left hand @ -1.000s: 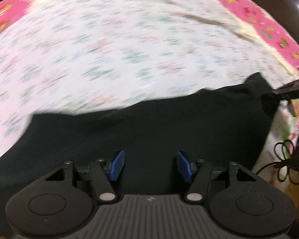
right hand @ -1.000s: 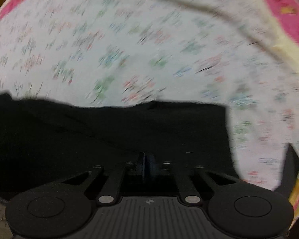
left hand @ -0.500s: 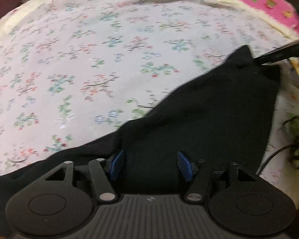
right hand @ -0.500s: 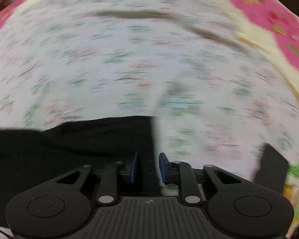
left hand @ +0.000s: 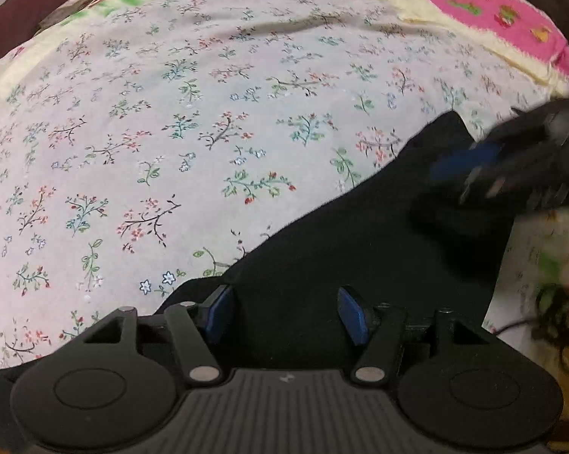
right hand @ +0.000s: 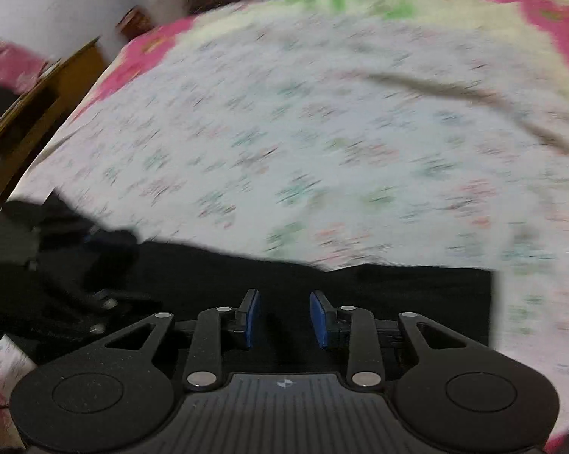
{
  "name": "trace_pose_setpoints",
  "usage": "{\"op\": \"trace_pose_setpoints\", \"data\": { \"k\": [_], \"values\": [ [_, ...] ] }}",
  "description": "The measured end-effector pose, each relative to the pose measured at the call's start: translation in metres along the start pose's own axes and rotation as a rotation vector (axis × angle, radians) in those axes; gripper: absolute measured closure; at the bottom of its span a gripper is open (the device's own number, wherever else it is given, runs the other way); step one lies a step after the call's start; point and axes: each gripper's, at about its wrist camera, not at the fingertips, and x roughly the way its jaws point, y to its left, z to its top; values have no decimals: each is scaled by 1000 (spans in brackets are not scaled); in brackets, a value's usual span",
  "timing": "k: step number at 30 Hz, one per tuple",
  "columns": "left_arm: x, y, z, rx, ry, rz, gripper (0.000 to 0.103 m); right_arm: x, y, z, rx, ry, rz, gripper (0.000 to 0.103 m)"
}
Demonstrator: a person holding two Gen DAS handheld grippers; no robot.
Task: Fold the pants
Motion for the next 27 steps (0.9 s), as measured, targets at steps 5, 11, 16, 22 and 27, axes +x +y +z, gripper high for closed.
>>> {"op": "trace_pose_setpoints", "data": {
  "k": [5,11,16,22,27],
  "values": [
    [-11,-1,-2,25,-6,-10,35,33,-45,4,124,42,-49,103],
    [-13,-8,-10,69,14,-6,35,12,-99,9,269,11,-58,103],
    [-19,-17,-12,109,7,-33,35,-38,-95,-5,292,-47,-141,72],
    [-27,-18,-16,136,14,-58,34,-66,-81,-73,603,-86,-30,67],
    [-31,-18,-21,171,25,-64,34,-55,-76,-112,829,-160,-32,67]
  ]
}}
